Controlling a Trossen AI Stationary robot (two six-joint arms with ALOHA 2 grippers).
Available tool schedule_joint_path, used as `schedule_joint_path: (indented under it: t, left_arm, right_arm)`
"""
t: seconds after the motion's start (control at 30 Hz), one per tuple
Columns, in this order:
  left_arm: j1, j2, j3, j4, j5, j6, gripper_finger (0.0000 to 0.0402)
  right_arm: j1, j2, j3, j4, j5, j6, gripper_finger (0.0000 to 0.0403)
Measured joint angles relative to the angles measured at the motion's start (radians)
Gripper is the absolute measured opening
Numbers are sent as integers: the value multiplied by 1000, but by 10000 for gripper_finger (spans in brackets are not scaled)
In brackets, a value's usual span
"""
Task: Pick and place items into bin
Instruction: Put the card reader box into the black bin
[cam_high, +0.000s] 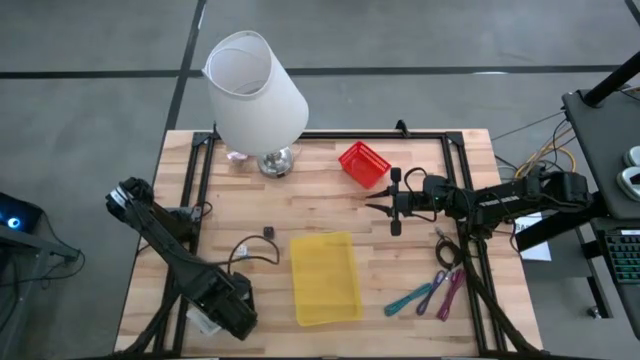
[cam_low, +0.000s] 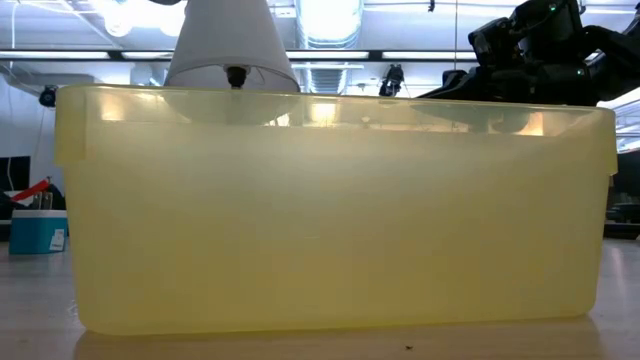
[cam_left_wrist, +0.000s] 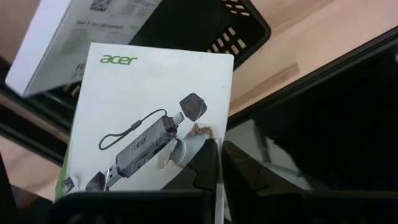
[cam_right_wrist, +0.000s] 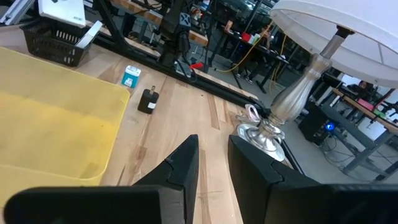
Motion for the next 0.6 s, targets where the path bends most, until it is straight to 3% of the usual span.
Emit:
schedule_joint_path:
  t: [0.27, 0.6]
  left_arm:
    - [0, 43, 10, -13, 8, 112, 0]
    - [-8, 52, 10, -37, 62, 121, 0]
  right_arm:
    - [0, 0, 0, 0, 0, 0, 75]
    - [-1, 0, 0, 0, 0, 0, 75]
